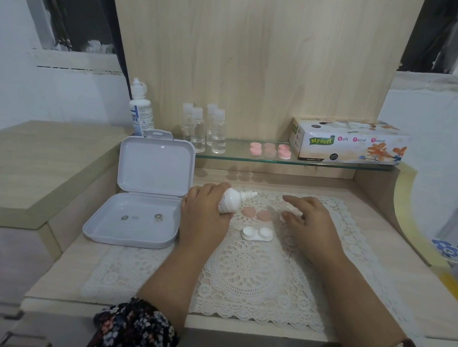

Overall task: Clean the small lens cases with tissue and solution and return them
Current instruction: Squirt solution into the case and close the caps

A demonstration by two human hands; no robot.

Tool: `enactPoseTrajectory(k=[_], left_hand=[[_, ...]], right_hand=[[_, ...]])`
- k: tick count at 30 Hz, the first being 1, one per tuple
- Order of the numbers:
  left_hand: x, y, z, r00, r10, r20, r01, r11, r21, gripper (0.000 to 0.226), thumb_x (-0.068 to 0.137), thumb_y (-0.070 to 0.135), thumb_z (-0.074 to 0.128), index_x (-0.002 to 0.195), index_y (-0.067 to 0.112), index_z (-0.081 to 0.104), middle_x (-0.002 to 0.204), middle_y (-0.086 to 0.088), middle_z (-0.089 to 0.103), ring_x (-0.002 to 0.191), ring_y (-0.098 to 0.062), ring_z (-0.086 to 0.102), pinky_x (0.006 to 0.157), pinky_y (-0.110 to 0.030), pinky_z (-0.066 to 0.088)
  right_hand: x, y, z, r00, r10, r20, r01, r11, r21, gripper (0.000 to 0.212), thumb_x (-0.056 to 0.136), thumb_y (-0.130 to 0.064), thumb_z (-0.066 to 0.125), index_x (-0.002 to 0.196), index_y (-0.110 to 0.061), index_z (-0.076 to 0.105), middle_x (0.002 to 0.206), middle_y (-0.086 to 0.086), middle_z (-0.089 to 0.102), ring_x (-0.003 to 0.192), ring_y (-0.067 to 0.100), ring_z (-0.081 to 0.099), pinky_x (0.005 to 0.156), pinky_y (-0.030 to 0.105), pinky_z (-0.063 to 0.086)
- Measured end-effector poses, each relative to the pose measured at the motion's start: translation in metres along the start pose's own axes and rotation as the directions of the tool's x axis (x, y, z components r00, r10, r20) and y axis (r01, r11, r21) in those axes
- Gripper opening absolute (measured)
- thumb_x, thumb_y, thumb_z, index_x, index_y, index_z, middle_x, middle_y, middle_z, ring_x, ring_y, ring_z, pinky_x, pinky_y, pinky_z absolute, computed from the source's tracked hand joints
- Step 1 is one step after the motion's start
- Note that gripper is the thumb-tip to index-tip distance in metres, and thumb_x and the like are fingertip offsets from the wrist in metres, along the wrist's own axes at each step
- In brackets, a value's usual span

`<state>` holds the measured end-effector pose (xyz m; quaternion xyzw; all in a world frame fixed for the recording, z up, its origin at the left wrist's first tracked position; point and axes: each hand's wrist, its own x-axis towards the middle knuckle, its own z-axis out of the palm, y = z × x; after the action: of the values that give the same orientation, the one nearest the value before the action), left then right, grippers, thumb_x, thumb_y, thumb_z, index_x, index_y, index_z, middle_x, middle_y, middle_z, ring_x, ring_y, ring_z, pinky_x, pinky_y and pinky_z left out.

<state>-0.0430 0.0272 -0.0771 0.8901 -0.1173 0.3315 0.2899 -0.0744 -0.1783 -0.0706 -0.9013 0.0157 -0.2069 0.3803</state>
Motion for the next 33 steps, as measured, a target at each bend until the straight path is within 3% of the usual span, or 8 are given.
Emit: enactPoseTrajectory(k=[2,5,8,10,12,20,26,33], left_hand=[[0.000,0.001,-0.001,1.000,0.000,0.006,0.000,1.000,-0.010,0.048,0.070,0.020,0.079,0.115,0.024,0.063,0.107,0.006,0.064,0.100,-0.024,0.050,0.083,-0.038,0.038],[0.000,0.002,-0.001,1.000,-0.001,0.022,0.001,1.000,-0.018,0.048,0.070,0.020,0.079,0.115,0.024,0.063,0.107,0.006,0.063,0.100,-0.023,0.050,0.084,-0.039,0.040],[0.000,0.002,-0.001,0.999,0.009,0.033,-0.009,1.000,-0.015,0.049,0.070,0.021,0.079,0.116,0.025,0.062,0.108,0.006,0.063,0.100,-0.022,0.049,0.085,-0.039,0.040],[0.000,0.002,0.000,0.999,0.023,0.033,-0.022,1.000,-0.017,0.049,0.070,0.021,0.080,0.115,0.024,0.063,0.107,0.005,0.063,0.099,-0.023,0.050,0.084,-0.040,0.040],[0.000,0.002,0.001,0.999,0.047,0.021,-0.047,0.999,-0.014,0.048,0.069,0.021,0.080,0.113,0.023,0.064,0.104,0.004,0.064,0.096,-0.024,0.051,0.081,-0.041,0.041],[-0.002,0.003,0.002,0.992,0.124,-0.002,-0.124,0.992,0.005,0.047,0.067,0.019,0.082,0.111,0.023,0.065,0.098,0.006,0.065,0.089,-0.023,0.052,0.075,-0.038,0.041],[-0.003,0.003,0.003,0.988,0.152,0.023,-0.152,0.988,0.024,0.052,0.066,0.020,0.081,0.115,0.023,0.064,0.102,0.006,0.065,0.091,-0.023,0.053,0.076,-0.041,0.046],[-0.004,0.005,0.002,0.981,0.192,0.021,-0.193,0.981,0.017,0.053,0.066,0.027,0.083,0.115,0.025,0.062,0.102,0.007,0.065,0.090,-0.022,0.054,0.073,-0.041,0.048]], right_hand=[[0.003,0.003,0.003,0.998,0.008,0.058,-0.004,0.998,-0.066,0.031,0.096,-0.022,0.058,0.126,-0.024,0.063,0.117,-0.006,0.053,0.104,0.014,0.053,0.086,0.024,0.039],[0.002,0.000,0.004,1.000,0.003,0.017,-0.002,0.999,-0.045,0.024,0.094,-0.017,0.059,0.117,-0.021,0.067,0.110,-0.003,0.057,0.085,0.004,0.053,0.074,0.014,0.038],[-0.001,-0.007,0.001,0.991,0.034,-0.127,0.001,0.964,0.266,0.015,0.090,-0.016,0.066,0.101,-0.028,0.068,0.099,-0.006,0.063,0.084,0.001,0.058,0.071,0.008,0.042],[-0.003,-0.015,0.002,0.992,0.083,-0.096,-0.019,0.843,0.537,0.020,0.087,-0.012,0.069,0.092,-0.031,0.068,0.095,-0.007,0.069,0.090,0.008,0.065,0.078,0.020,0.051],[-0.004,-0.018,0.005,0.996,0.076,-0.042,-0.032,0.772,0.635,0.025,0.085,-0.005,0.071,0.091,-0.029,0.070,0.095,-0.005,0.072,0.093,0.012,0.067,0.083,0.026,0.053],[-0.005,-0.018,0.007,0.999,-0.038,0.009,0.025,0.799,0.600,0.031,0.084,0.005,0.068,0.091,-0.025,0.069,0.098,-0.009,0.072,0.090,0.002,0.067,0.076,0.014,0.050],[-0.006,-0.018,0.008,0.994,-0.107,-0.014,0.094,0.793,0.602,0.037,0.082,0.009,0.067,0.090,-0.027,0.071,0.098,-0.011,0.073,0.097,0.005,0.067,0.083,0.017,0.052],[-0.007,-0.021,0.006,0.999,-0.035,-0.007,0.033,0.839,0.544,0.010,0.086,-0.016,0.071,0.090,-0.025,0.072,0.080,-0.009,0.072,0.070,0.000,0.064,0.067,0.011,0.049]])
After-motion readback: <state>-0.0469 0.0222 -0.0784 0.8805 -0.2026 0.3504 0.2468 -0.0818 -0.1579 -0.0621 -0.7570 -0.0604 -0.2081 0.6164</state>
